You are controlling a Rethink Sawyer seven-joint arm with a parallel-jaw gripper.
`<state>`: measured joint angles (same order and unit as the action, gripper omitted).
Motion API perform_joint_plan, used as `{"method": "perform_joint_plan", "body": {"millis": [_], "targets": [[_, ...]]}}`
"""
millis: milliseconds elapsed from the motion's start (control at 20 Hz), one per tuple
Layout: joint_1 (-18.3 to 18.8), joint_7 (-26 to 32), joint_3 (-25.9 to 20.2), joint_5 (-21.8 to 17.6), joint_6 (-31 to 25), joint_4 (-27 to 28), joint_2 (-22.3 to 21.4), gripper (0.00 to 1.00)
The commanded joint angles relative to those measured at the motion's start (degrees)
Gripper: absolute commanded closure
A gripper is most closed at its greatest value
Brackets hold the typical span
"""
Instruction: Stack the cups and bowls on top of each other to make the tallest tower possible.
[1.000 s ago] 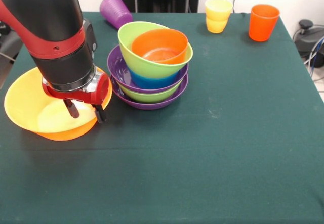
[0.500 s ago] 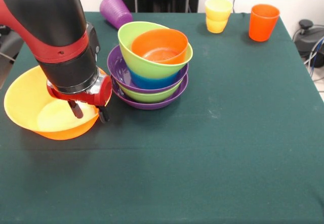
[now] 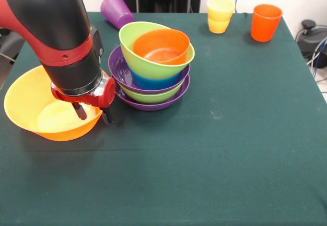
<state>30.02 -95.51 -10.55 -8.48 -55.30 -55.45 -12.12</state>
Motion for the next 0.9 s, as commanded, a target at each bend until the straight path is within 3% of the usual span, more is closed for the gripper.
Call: {"method": "perform_joint_plan", "body": {"millis": [50, 450, 500, 900], "targets": [[-1.4, -4.3, -1.6, -0.2, 3.3, -2.7, 2.3, 0.00], [-1.4, -3.6, -1.7, -0.3, 3.1, -1.5, 2.9, 0.00], [-1.5, -3.6, -1.7, -0.3, 3.0, -1.5, 3.0, 1.00], [-1.5, -2.9, -2.0, -0.3, 3.4, -1.3, 2.9, 1.00]]}}
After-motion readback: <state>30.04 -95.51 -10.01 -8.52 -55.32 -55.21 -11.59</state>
